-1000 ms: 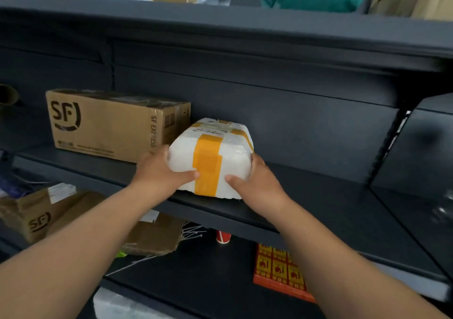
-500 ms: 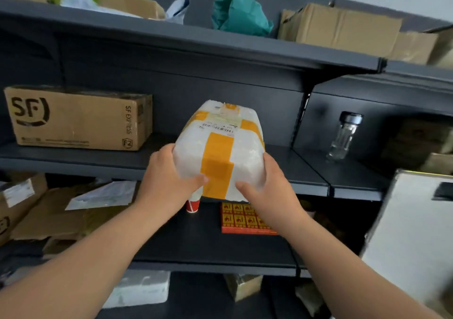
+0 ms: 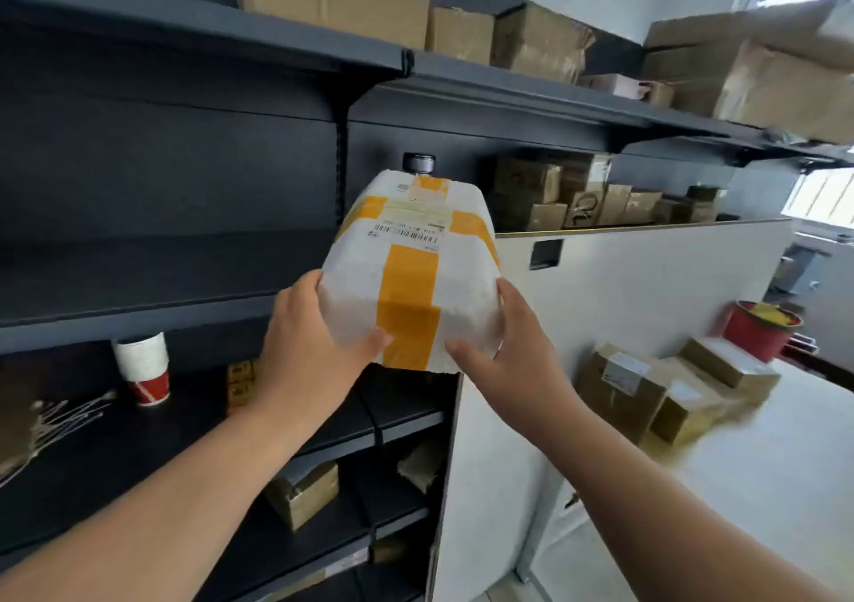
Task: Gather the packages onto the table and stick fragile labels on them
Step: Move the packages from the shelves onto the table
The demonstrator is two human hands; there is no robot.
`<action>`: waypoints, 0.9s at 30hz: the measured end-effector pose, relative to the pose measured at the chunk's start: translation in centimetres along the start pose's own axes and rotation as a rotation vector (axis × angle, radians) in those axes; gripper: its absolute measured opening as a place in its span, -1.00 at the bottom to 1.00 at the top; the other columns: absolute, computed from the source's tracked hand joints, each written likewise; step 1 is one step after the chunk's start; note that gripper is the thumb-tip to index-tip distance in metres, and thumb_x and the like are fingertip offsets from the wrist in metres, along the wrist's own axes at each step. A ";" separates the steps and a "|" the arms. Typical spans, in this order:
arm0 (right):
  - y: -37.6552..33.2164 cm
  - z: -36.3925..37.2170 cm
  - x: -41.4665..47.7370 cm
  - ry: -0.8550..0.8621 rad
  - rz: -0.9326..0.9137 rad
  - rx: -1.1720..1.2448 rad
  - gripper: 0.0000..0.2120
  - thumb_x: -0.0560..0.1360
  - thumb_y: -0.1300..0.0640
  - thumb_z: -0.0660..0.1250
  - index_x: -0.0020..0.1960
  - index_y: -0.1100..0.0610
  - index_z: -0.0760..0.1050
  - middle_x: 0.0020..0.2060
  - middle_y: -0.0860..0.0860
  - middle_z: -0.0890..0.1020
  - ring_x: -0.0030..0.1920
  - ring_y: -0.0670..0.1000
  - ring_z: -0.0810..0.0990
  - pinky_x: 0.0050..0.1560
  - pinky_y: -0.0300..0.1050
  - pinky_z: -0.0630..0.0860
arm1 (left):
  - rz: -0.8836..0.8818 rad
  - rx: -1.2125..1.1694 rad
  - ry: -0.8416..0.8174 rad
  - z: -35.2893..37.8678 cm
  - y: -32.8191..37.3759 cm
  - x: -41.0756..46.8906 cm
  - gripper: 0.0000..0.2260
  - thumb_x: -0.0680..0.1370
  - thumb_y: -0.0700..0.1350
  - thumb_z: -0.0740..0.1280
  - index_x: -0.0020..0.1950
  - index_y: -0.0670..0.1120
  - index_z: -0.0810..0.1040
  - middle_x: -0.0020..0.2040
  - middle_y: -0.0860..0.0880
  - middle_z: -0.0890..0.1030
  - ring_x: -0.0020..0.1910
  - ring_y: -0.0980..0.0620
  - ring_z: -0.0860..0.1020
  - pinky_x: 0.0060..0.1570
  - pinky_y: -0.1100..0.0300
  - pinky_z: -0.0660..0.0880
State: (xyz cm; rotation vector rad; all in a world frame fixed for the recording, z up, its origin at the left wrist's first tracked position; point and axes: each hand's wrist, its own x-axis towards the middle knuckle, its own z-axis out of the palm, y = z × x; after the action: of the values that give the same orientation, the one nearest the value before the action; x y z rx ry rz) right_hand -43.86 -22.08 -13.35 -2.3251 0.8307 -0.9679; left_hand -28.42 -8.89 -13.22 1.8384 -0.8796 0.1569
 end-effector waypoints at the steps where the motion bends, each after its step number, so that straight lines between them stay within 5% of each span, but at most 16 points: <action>1: 1.6 -1.2 0.0 0.018 0.020 -0.008 -0.19 0.44 -0.16 0.37 0.53 -0.01 0.02 0.44 -0.07 0.29 0.40 -0.02 0.33 0.33 0.07 0.40 | 0.018 -0.017 -0.017 1.8 1.0 -0.1 -0.21 0.28 0.14 0.53 0.41 0.02 0.26 0.25 0.03 0.37 0.14 0.09 0.39 0.04 0.15 0.42; 8: 13.2 -10.1 0.9 0.115 0.169 -0.045 -0.17 0.40 -0.19 0.37 0.52 -0.03 0.03 0.43 -0.05 0.32 0.39 0.00 0.35 0.32 0.11 0.42 | 0.091 -0.105 -0.163 15.9 7.8 0.1 -0.24 0.25 0.19 0.53 0.36 0.05 0.31 0.21 0.06 0.40 0.16 0.04 0.44 0.09 0.01 0.52; 14: 24.1 -16.9 1.5 0.152 0.308 -0.081 -0.14 0.35 -0.24 0.37 0.51 -0.05 0.05 0.40 -0.04 0.36 0.36 0.02 0.39 0.28 0.14 0.45 | 0.122 -0.120 -0.287 28.5 13.2 -0.4 -0.28 0.29 0.14 0.53 0.35 0.05 0.29 0.17 0.05 0.37 0.11 0.03 0.43 -0.01 0.08 0.52; 21: 33.7 -21.0 2.2 0.177 0.456 -0.037 -0.04 0.19 -0.41 0.34 0.48 -0.14 0.09 0.35 -0.08 0.42 0.30 0.03 0.47 0.14 0.17 0.56 | 0.129 -0.097 -0.490 39.1 16.8 0.3 -0.29 0.29 0.14 0.54 0.34 0.01 0.32 0.17 0.00 0.40 0.10 0.00 0.44 0.06 0.06 0.51; 27: 39.0 -21.9 5.0 0.231 0.552 -0.022 -0.14 0.22 -0.34 0.37 0.43 -0.09 0.20 0.25 -0.10 0.49 0.21 0.00 0.52 0.09 0.11 0.60 | 0.182 -0.087 -0.650 48.2 17.2 3.9 -0.28 0.26 0.21 0.53 0.31 0.03 0.33 0.15 0.01 0.43 0.09 -0.03 0.49 0.02 -0.03 0.57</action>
State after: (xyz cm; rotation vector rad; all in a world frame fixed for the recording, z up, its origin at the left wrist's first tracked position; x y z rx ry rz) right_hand -70.95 -57.07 -21.72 -1.8522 1.4801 -0.9794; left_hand -50.05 -54.93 -19.92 1.7421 -1.4751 -0.3845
